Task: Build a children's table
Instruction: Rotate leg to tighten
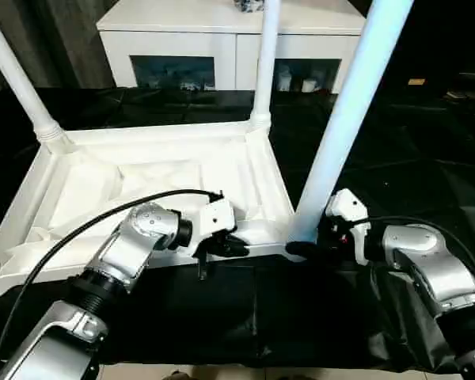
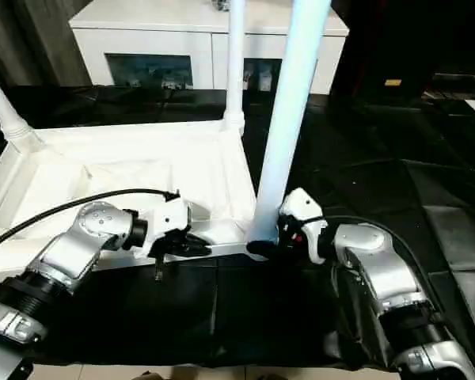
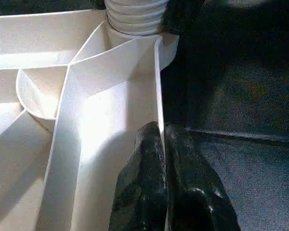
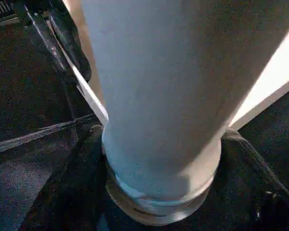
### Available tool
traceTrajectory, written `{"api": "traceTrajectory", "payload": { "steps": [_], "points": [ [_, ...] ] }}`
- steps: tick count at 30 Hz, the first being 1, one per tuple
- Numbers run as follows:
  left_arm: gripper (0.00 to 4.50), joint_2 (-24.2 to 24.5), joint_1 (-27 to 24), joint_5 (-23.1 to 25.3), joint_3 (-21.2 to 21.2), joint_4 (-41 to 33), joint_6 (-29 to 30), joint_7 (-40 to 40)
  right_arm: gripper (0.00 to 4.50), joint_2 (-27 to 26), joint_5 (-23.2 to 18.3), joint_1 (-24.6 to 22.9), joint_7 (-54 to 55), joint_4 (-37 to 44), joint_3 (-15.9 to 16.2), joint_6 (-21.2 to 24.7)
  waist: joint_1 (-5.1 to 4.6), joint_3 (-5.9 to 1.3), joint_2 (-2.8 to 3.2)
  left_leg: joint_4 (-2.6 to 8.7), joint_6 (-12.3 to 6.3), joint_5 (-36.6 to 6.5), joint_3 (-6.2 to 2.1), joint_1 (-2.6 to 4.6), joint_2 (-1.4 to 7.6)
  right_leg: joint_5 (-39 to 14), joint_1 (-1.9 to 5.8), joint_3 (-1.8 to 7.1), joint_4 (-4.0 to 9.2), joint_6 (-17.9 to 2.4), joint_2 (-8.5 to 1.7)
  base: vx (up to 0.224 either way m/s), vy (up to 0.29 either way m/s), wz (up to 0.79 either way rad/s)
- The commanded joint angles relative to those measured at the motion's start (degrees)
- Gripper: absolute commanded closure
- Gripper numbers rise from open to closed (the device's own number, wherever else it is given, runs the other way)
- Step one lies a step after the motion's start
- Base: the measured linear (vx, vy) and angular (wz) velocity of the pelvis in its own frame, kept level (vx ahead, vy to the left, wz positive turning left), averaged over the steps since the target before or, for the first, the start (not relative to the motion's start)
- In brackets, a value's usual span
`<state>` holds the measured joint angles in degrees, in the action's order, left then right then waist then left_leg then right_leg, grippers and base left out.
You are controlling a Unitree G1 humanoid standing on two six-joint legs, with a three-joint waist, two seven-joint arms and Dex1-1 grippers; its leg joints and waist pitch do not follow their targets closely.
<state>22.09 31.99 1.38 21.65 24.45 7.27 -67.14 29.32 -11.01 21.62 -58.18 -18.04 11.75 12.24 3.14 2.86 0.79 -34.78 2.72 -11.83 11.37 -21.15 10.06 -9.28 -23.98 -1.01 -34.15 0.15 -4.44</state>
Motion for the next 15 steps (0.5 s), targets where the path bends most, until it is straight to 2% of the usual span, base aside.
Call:
{"api": "traceTrajectory", "payload": {
  "steps": [1, 3, 4, 5, 6, 7, 10, 12, 13, 15],
  "points": [
    [4.5, 0.2, 1.01, -0.42, -0.42, -0.7, -1.51, -0.44, 1.8, -0.77, -1.15, 0.15, -0.13, 0.13, -1.32, -0.22, -0.02, -3.89, -0.63, 3.96, -4.71, -8.07, -0.99, 0.74, 2.75, -7.39, 3.1, 1.41, 3.0, -15.96, -3.07, 0.0, 0.0, 0.0],
    [4.5, -0.32, 0.9, -0.32, -0.47, -0.47, -1.31, 0.35, 1.8, -2.09, -1.5, 0.15, 1.92, -0.69, -2.27, 0.21, -0.03, -3.91, -0.58, 3.92, -4.81, -7.87, -0.96, 0.73, 2.72, -7.22, 3.06, 1.43, 3.01, -16.04, -3.05, 0.0, 0.0, 0.0],
    [4.5, -2.09, 1.0, 0.66, -0.64, 0.52, -0.41, 4.01, 1.8, -5.95, 0.08, 1.27, 11.31, -4.83, -4.59, -0.12, -0.15, -3.87, -0.55, 3.95, -4.53, -7.89, -0.94, 0.74, 2.7, -7.6, 2.89, 1.43, 3.04, -16.03, -3.02, 0.0, 0.0, 0.0],
    [4.5, -3.19, 1.19, 1.1, -0.87, 1.25, 0.51, 6.18, 1.81, -7.73, 0.67, 1.83, 15.89, -6.66, -5.71, 0.07, -0.41, -3.82, -0.54, 3.94, -4.24, -8.08, -0.93, 0.53, 2.61, -8.09, 2.85, 1.47, 3.1, -16.06, -3.11, 0.0, 0.0, 0.0],
    [4.5, -4.5, 1.43, 1.57, -1.16, 2.12, 1.66, 8.69, 1.81, -9.78, 1.23, 2.45, 21.06, -8.68, -7.0, 0.4, -0.75, -3.79, -0.65, 4.09, -2.89, -8.8, -1.06, 0.5, 2.46, -10.22, 2.92, 1.33, 3.26, -15.46, -3.01, 0.0, 0.0, 0.0],
    [4.5, -4.5, 1.43, 1.57, -1.16, 2.12, 1.66, 8.69, 1.81, -9.78, 1.23, 2.45, 21.06, -8.68, -7.0, 0.4, -1.16, -3.73, -0.62, 4.25, -1.78, -10.24, -1.22, 0.63, 2.41, -12.55, 2.87, 1.29, 3.5, -14.94, -3.0, 0.0, 0.0, 0.0],
    [4.5, -11.02, 2.74, 3.49, -1.74, 5.46, 5.11, 19.28, 1.81, -17.96, 2.01, 4.92, 41.73, -15.5, -12.25, 1.04, -1.84, -3.73, -0.12, 4.36, 0.23, -12.11, -1.26, 0.84, 2.4, -14.37, 2.52, 1.49, 3.7, -14.01, -2.94, 0.0, 0.0, 0.0],
    [4.5, -12.07, 3.06, 3.94, -1.81, 6.05, 5.78, 21.19, 1.81, -19.08, 1.92, 5.33, 44.26, -16.39, -12.91, 1.01, -1.91, -3.85, -0.42, 4.37, 0.39, -11.88, -1.28, 0.88, 2.29, -13.16, 2.69, 1.42, 3.78, -13.82, -2.81, 0.0, 0.0, 0.0],
    [4.5, -15.61, 3.99, 4.52, -2.81, 7.82, 8.21, 27.44, 1.81, -22.02, 2.72, 6.72, 51.37, -18.56, -13.8, -0.23, -1.92, -3.81, -0.25, 4.27, 0.04, -11.83, -1.09, 0.94, 2.29, -11.95, 2.51, 1.57, 3.78, -13.96, -2.78, 0.0, 0.0, 0.0],
    [4.5, -19.6, 4.93, 4.83, -3.54, 9.78, 9.65, 32.93, 1.81, -25.73, 3.49, 8.97, 55.81, -21.64, -13.74, -2.28, -2.06, -3.84, -0.22, 4.28, 0.0, -12.15, -1.12, 0.86, 2.1, -12.27, 2.64, 1.47, 3.91, -13.85, -2.7, 0.0, 0.0, 0.0]
  ]
}}
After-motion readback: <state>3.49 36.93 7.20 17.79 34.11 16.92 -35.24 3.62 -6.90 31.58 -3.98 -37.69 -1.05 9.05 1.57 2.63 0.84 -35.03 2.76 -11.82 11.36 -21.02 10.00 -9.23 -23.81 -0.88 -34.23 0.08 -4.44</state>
